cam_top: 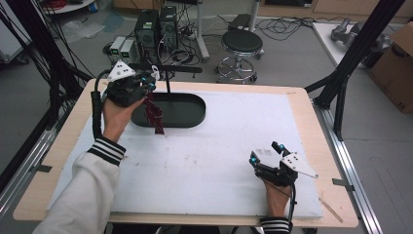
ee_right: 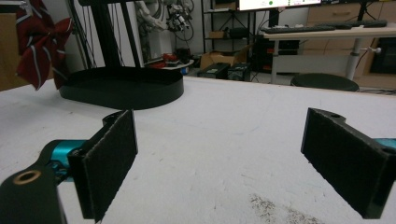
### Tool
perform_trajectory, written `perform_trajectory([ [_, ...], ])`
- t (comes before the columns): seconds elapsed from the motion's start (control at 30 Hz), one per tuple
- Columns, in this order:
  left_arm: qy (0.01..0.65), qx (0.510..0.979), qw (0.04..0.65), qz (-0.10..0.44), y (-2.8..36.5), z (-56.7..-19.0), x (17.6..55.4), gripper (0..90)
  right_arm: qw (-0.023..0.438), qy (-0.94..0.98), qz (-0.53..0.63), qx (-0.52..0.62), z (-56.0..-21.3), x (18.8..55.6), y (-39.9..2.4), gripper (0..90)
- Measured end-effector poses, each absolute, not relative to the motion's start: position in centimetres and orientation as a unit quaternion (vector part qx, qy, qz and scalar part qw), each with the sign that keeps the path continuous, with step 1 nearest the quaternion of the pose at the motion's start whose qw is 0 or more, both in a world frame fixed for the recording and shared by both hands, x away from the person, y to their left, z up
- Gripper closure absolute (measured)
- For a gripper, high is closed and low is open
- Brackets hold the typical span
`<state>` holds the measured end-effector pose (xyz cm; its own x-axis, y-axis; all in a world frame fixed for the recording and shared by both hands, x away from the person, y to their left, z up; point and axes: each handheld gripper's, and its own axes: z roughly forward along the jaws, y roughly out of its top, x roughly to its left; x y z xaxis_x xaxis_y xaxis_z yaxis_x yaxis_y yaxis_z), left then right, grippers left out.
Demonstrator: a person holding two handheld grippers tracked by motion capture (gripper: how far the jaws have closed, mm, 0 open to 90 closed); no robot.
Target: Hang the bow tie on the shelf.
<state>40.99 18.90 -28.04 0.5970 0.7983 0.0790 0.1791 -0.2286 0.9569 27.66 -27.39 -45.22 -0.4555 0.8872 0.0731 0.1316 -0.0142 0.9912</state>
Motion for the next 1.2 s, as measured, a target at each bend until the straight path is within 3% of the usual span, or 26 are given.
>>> perform_trajectory([
  [0.43,0.361,0.706,0.519,0.319,19.5,-27.4,44.5,85.7,0.322,0.623,0.583,0.409,-45.2,27.7,-27.4,9.8],
  [1.2,0.355,0.727,0.482,0.335,17.2,-25.5,49.5,85.6,0.322,0.622,0.584,0.410,-45.2,27.7,-27.4,9.8],
])
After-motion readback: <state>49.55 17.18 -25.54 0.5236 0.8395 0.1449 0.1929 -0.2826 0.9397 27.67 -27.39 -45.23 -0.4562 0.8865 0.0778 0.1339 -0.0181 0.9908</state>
